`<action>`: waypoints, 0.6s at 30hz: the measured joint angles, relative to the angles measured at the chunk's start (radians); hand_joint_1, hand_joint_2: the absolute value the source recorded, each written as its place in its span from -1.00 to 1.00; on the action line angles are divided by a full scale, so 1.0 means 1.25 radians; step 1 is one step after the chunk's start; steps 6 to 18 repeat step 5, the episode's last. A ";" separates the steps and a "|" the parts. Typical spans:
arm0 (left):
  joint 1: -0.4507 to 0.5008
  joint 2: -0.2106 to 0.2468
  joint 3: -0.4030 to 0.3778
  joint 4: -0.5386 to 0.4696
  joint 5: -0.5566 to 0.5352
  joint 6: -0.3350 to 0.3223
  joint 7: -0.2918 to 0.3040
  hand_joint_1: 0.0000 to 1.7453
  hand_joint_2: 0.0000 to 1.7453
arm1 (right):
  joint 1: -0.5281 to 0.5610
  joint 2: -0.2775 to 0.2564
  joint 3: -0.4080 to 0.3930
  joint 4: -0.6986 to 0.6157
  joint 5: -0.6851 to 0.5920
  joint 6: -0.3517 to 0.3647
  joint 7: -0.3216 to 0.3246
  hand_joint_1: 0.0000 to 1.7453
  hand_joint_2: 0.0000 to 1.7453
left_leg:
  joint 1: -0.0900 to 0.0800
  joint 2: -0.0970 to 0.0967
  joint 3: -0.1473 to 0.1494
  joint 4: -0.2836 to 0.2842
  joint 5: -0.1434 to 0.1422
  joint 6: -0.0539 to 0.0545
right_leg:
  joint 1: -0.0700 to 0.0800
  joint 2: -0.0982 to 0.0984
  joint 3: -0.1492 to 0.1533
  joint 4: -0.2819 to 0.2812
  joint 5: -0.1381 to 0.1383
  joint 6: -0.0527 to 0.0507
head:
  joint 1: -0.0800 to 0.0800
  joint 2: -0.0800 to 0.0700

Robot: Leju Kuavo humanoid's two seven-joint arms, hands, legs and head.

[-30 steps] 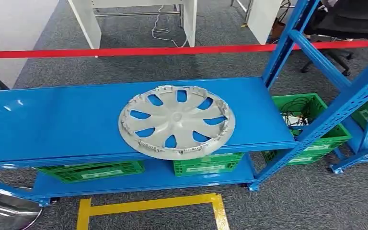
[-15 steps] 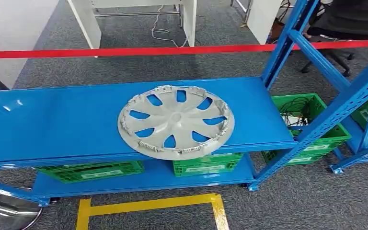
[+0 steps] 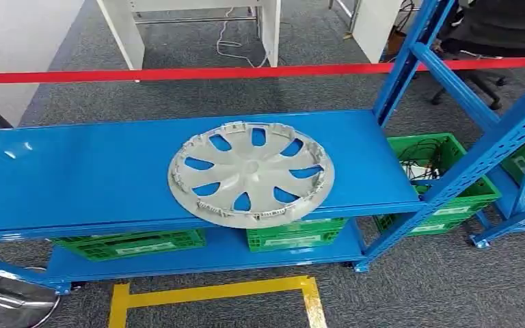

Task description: Take the parts from the cabinet and place them on the table.

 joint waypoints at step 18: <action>0.009 0.028 -0.070 0.000 0.089 -0.056 0.045 -1.00 -1.00 | 0.013 -0.009 -0.050 -0.023 0.049 0.021 0.023 -1.00 -1.00 | 0.000 0.000 0.000 0.000 0.000 0.000 | 0.000 0.000 0.000 0.000 0.000 0.000 | 0.000 0.000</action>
